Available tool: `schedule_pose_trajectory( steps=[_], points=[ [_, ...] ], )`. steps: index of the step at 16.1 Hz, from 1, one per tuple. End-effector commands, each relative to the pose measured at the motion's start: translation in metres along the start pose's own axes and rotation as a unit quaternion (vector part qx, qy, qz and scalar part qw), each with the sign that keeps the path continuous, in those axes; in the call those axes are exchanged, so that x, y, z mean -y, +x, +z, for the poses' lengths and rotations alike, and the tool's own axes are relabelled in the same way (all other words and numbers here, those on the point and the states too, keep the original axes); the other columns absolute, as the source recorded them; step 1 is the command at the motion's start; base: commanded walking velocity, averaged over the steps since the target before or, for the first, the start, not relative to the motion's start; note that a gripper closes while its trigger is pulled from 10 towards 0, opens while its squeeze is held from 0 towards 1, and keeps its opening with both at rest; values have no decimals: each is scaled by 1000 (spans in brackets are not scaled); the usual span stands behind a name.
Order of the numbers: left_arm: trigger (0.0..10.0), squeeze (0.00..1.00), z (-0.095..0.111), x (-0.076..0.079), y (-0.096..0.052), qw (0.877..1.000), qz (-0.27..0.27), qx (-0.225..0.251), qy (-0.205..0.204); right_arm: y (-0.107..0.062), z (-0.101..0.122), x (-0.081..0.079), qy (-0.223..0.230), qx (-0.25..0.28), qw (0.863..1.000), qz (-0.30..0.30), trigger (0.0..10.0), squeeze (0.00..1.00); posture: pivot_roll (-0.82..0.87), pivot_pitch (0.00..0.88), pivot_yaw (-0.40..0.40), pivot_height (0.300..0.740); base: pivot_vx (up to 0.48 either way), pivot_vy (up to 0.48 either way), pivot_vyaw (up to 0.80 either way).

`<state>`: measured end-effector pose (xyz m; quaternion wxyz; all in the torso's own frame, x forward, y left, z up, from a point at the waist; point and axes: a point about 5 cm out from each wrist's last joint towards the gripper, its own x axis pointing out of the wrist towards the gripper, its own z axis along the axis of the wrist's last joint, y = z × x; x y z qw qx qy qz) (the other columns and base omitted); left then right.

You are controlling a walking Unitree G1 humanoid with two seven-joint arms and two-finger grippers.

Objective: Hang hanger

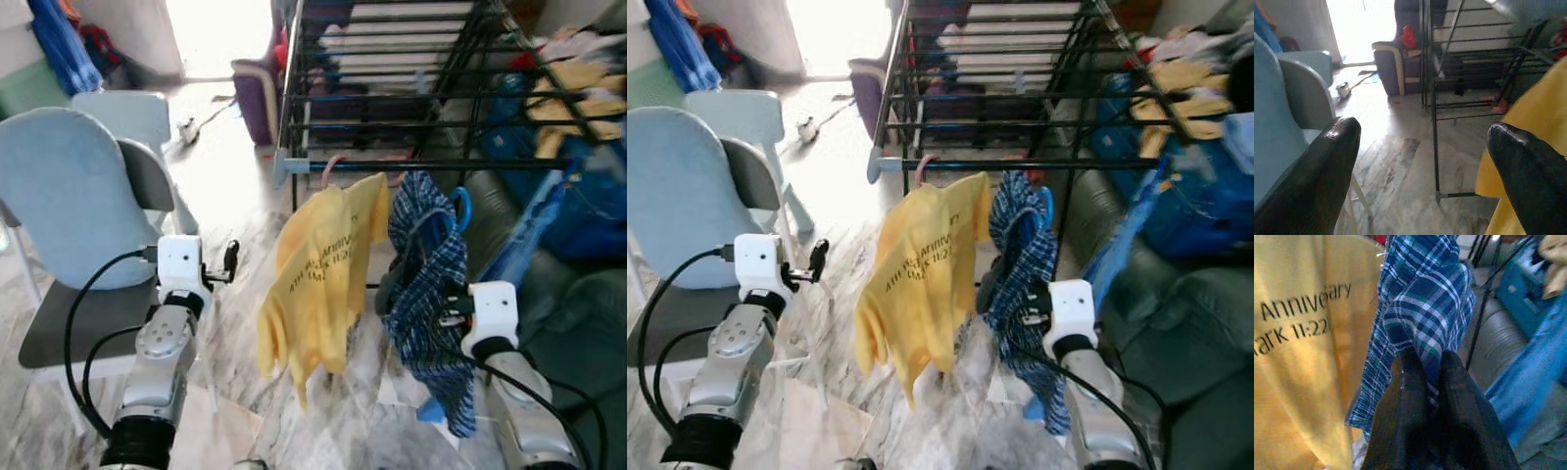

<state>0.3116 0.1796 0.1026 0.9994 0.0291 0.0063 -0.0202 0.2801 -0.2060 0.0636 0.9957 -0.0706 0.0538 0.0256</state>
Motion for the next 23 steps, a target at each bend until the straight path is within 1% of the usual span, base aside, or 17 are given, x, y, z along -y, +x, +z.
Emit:
schedule_pose_trajectory(
  steps=[1,3,4,7,8,9,10,13,14,15,16,17,18,20,21,22,23],
  points=[
    [10000,0,1,-4,-1,1000,7,1,0,5,6,0,-1,14,1000,0,10000,0,-88,0,44,740,-266,0,0],
    [10000,0,-1,-9,-2,1000,12,-1,7,14,13,-3,-3,24,1000,7,10000,0,-90,0,43,740,-264,0,0],
    [10000,0,-3,-10,-2,1000,15,-3,7,16,16,-1,-1,28,1000,1,10000,0,-93,0,45,740,-266,0,0],
    [10000,0,-1,-8,1,1000,13,-1,7,22,29,-4,9,51,999,0,10000,0,-98,0,53,740,-263,0,0],
    [10000,0,-2,-7,1,1000,11,-2,7,24,33,-7,14,56,998,1,10000,0,-104,0,56,740,-262,0,0],
    [10000,0,-10,-8,1,1000,16,-13,9,31,39,-15,29,65,997,7,10000,0,-111,0,53,740,-259,0,0],
    [10000,0,-14,-8,-1,1000,19,-20,10,34,42,-18,35,66,997,9,10000,0,-108,0,48,740,-262,0,0],
    [10000,0,-19,-5,-10,999,20,-26,9,43,52,-32,49,69,996,20,10000,0,-86,0,29,740,-331,0,0],
    [10000,0,-20,-4,-13,999,19,-26,8,42,52,-35,56,68,996,24,10000,0,-80,0,15,740,-262,0,0],
    [10000,0,-25,-4,-17,999,17,-31,9,42,50,-43,63,61,996,34,10000,0,-81,0,4,740,-262,0,0],
    [10000,0,-31,-3,-19,999,18,-39,10,41,47,-50,63,54,996,45,10000,0,-80,0,-12,740,-368,0,0],
    [10000,0,-37,-2,-21,999,22,-46,12,39,43,-57,58,51,995,60,10000,0,-70,0,-28,740,255,0,0],
    [10000,0,-41,-1,-23,998,32,-53,8,39,45,-60,38,57,995,74,10000,0,-59,0,-34,740,-364,0,0],
    [10000,0,-44,2,-28,998,32,-57,8,43,44,-58,36,52,996,61,10000,0,-52,0,-25,740,-313,0,0],
    [10000,0,-44,1,-30,998,34,-56,19,42,44,-59,42,52,996,57,10000,0,-51,0,-21,740,-262,0,0],
    [10000,0,-45,-7,-30,996,61,-57,29,39,38,-68,47,47,995,72,10000,0,-38,0,-20,740,-315,0,0],
    [10000,0,-44,-9,-30,996,62,-56,28,38,38,-72,44,51,994,81,10000,0,-29,0,-20,740,0,0,0]
  ],
)
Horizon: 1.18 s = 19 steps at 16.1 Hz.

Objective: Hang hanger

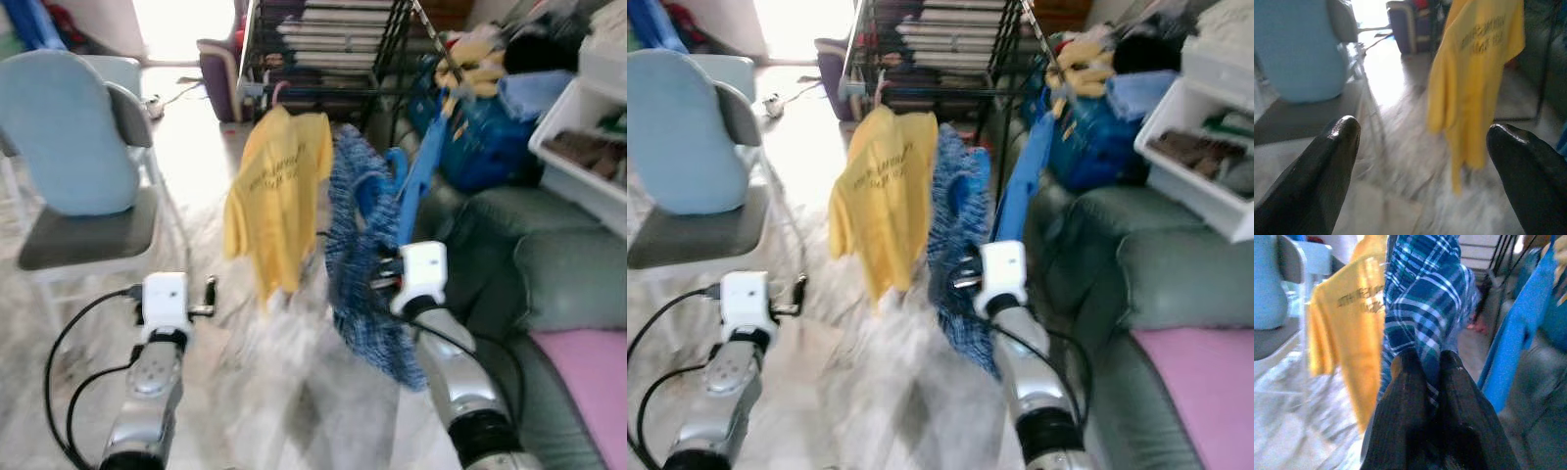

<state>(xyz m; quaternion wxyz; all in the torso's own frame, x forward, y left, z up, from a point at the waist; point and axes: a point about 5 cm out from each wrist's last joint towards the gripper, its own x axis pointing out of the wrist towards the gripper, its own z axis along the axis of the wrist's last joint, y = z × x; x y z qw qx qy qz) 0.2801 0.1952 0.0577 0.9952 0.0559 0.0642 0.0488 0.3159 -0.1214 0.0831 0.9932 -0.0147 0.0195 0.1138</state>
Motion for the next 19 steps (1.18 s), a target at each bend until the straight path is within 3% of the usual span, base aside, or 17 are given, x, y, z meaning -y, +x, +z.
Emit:
schedule_pose_trajectory(
  steps=[1,4,5,8,12,19],
  points=[
    [10000,0,4,2,1,1000,-7,5,3,1,4,3,-9,12,1000,0,10000,0,-23,0,-20,740,-277,0,0],
    [10000,0,14,-1,4,1000,-2,10,-14,5,0,0,12,0,1000,-6,10000,0,5,0,-23,740,-282,0,0],
    [10000,0,12,-2,2,1000,11,14,2,5,0,-2,3,3,1000,4,10000,0,-6,0,-22,740,0,0,0],
    [10000,0,3,-6,1,1000,25,-11,-13,1,-2,0,10,2,1000,-2,10000,0,-30,0,-4,740,0,0,0],
    [10000,0,9,-6,1,999,18,14,-32,1,-3,-1,10,5,1000,-7,10000,0,-34,0,13,740,0,0,0],
    [10000,0,4,-2,-3,999,11,4,-34,0,-5,-3,10,-3,1000,9,10000,0,-32,0,-8,740,0,0,800]
  ],
)
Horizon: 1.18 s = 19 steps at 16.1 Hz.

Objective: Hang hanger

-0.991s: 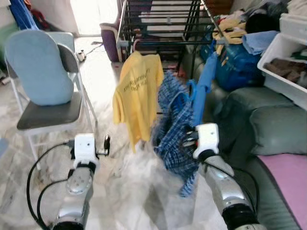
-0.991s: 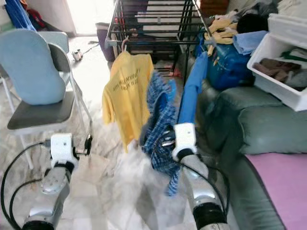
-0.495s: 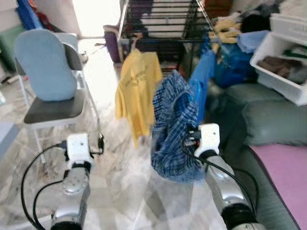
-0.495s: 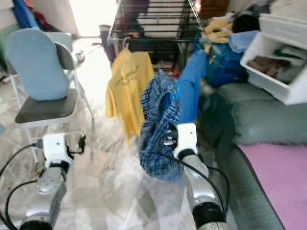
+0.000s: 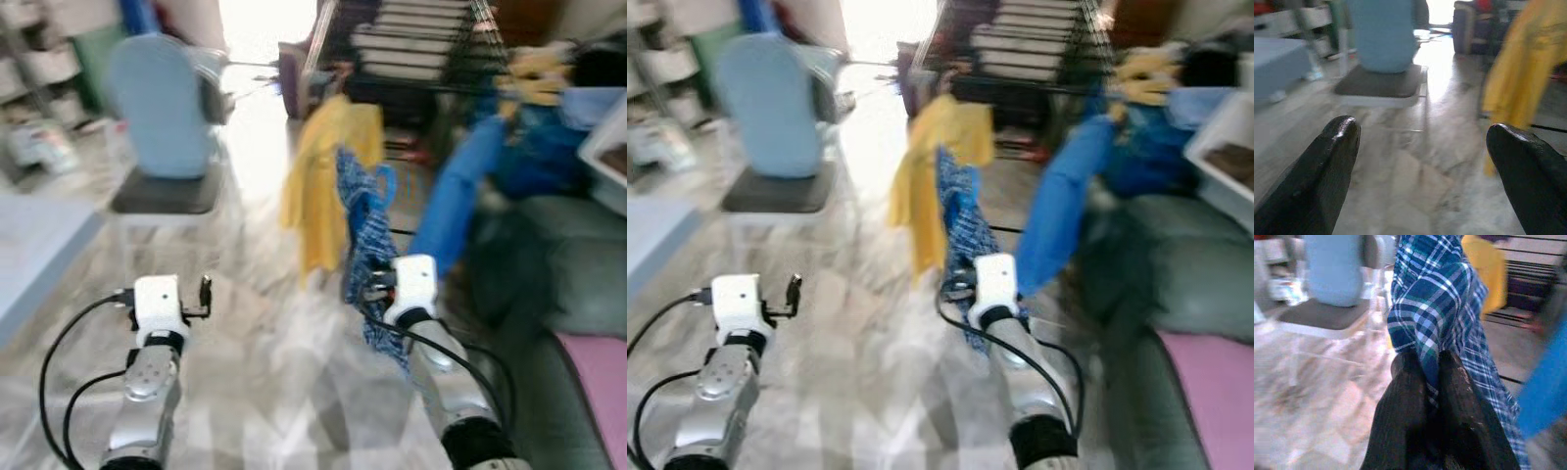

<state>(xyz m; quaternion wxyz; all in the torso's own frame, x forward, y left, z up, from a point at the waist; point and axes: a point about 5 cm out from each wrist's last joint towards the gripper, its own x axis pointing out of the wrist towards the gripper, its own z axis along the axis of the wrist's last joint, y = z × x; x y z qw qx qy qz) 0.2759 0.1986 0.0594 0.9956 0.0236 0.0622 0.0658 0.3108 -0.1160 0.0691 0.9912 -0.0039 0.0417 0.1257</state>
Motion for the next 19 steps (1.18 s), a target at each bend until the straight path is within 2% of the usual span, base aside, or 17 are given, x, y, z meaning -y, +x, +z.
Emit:
schedule_pose_trajectory(
  steps=[1,7,8,10,11,12,13,15,17,19],
  points=[
    [10000,0,3,2,0,1000,-2,3,-3,3,9,4,-3,17,1000,-2,10000,0,-31,0,-9,740,0,0,800],
    [10000,0,3,5,3,1000,-14,-2,4,6,11,7,6,11,1000,2,10000,0,-28,0,-2,740,0,0,754],
    [10000,0,4,8,3,1000,-27,-5,11,7,14,9,11,15,1000,3,10000,0,-25,0,-1,740,0,0,0],
    [10000,0,4,12,0,998,-60,-3,34,9,25,21,-19,32,999,-9,10000,0,-1,0,14,740,0,0,0],
    [10000,0,2,12,-1,997,-68,-8,38,11,24,28,-5,24,999,-23,10000,0,1,0,22,740,0,0,0],
    [10000,0,0,11,-1,997,-69,-12,35,11,21,30,-4,14,1000,-24,10000,0,-2,0,30,740,0,0,0],
    [10000,0,-4,9,0,997,-71,-24,23,8,7,28,-5,-18,1000,-18,10000,0,-4,0,33,740,0,0,0],
    [10000,0,-6,11,0,996,-85,-29,24,9,8,22,-15,-13,1000,-17,10000,0,0,0,23,740,0,0,0],
    [10000,0,-3,13,-2,995,-91,-19,31,6,5,33,-7,-30,997,-73,10000,0,9,0,12,740,0,0,0],
    [10000,0,0,10,-5,996,-84,-8,30,-2,17,33,-89,33,994,-46,10000,0,-4,0,18,740,0,0,0]
  ],
)
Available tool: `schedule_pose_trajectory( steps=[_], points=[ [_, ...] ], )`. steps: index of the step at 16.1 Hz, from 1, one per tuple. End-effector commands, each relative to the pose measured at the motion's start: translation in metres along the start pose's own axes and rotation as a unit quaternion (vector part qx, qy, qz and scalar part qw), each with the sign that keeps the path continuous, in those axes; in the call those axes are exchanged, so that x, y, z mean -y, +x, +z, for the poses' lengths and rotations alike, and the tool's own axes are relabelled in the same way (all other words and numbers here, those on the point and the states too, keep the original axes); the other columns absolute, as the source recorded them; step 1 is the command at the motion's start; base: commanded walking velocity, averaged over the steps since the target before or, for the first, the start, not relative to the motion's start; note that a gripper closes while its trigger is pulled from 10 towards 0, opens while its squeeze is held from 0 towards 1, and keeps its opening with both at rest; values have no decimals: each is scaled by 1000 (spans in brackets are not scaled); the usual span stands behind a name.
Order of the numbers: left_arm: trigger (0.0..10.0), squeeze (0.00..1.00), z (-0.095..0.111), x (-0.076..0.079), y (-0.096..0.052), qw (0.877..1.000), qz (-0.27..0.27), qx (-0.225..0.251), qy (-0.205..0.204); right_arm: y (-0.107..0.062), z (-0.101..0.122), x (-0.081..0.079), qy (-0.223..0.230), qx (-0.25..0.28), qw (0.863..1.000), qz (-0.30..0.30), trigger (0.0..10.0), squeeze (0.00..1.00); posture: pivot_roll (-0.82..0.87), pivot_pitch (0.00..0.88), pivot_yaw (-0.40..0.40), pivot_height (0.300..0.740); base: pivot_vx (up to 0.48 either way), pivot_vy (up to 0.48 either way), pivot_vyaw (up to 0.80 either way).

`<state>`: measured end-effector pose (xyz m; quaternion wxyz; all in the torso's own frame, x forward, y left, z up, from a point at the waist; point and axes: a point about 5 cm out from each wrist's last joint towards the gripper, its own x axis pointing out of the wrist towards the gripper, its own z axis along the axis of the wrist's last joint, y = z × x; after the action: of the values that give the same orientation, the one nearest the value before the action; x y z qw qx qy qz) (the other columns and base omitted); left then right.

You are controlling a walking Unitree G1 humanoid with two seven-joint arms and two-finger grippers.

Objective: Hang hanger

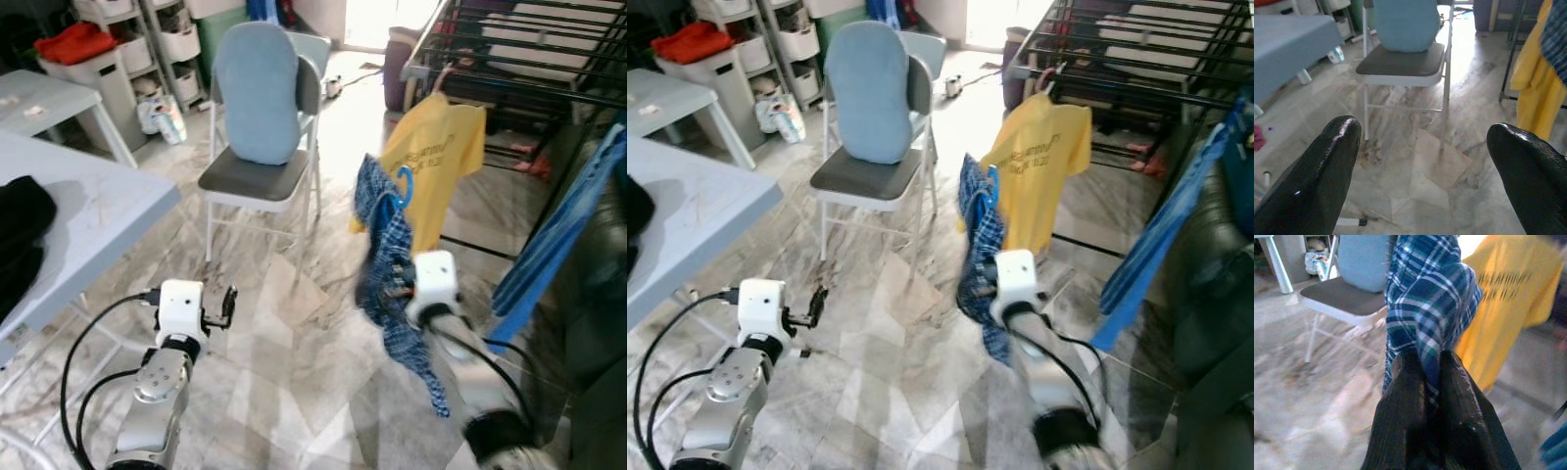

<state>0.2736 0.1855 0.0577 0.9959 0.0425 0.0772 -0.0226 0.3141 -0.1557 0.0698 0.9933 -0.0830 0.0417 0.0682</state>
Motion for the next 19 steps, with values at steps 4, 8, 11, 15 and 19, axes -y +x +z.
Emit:
schedule_pose_trajectory(
  steps=[4,8,11,15,19],
  points=[
    [10000,0,0,-6,-1,999,14,2,-36,1,-6,24,66,-15,994,-81,10000,0,-49,0,7,740,0,0,0],
    [10000,0,1,-1,-1,999,2,2,-36,2,-2,20,72,-8,995,-70,10000,0,-38,0,-3,740,0,0,0],
    [10000,0,-1,-2,-4,999,4,-1,-39,5,0,15,98,-9,993,-64,10000,0,-28,0,-3,740,0,0,0],
    [10000,0,-1,-3,-5,999,6,-4,-39,6,11,-4,98,9,995,-18,10000,0,-26,0,-4,740,0,0,800],
    [10000,0,-1,0,-3,999,5,-7,-44,6,5,-3,98,-8,995,-14,10000,0,-31,0,-8,740,0,0,800]
  ],
)
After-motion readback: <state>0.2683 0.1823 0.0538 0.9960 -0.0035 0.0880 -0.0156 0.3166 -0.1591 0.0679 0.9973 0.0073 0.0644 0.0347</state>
